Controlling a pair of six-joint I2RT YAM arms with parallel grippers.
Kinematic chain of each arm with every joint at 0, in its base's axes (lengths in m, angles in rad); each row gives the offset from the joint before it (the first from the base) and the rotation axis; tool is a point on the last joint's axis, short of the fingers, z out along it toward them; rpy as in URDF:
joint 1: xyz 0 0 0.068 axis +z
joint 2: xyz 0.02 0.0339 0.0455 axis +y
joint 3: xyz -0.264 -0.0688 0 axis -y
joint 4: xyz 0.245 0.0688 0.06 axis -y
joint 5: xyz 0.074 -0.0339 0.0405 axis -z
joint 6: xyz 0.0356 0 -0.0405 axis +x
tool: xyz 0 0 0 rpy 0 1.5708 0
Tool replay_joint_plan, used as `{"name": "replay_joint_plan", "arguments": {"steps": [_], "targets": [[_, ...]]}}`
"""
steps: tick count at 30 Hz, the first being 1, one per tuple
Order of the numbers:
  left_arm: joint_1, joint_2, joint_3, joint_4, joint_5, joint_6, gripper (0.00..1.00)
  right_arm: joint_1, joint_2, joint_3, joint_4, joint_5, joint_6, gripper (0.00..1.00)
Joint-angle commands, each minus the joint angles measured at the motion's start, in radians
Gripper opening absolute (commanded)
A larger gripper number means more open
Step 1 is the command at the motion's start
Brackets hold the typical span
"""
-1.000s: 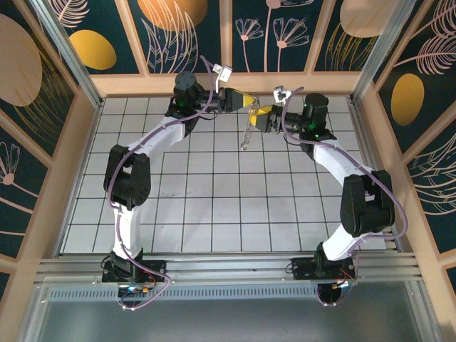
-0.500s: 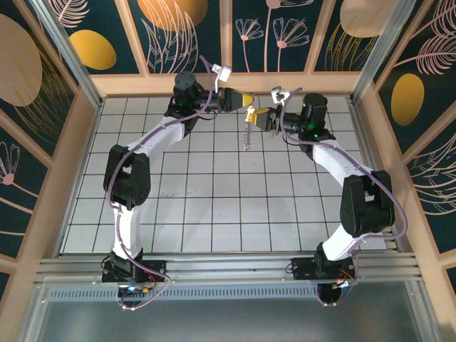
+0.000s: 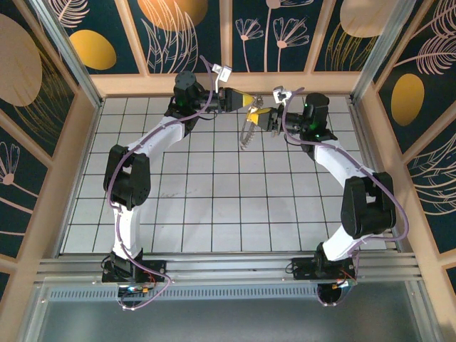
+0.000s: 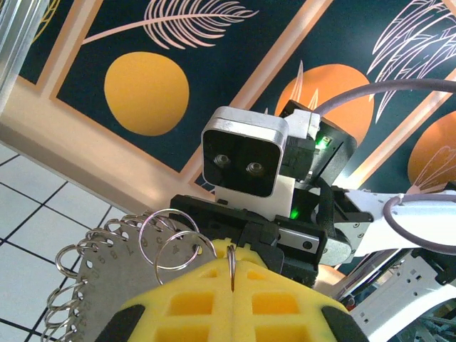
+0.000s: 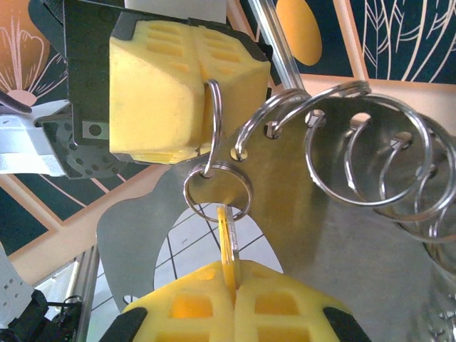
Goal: Put the keys on the keyring
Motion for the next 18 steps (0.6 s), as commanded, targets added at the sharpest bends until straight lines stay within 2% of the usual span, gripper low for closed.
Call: {"name": "replay_joint_plan", "arguments": {"steps": [1,8,18], "targets": [[-0.007,-0.026,0.031,-0.041,-0.016,0.072,0.00,-0.014,-0.046,0.029,-0.083,0.026,-0.022,0.00],[-0.005,-0.029,0.014,-0.061,-0.041,0.110,0.00,-0.016,-0.088,0.059,-0.282,0.064,-0.107,0.00],[-0.005,-0.028,0.006,-0.083,-0.045,0.142,0.00,-0.018,-0.053,0.216,-0.565,0.149,-0.207,0.00]]}}
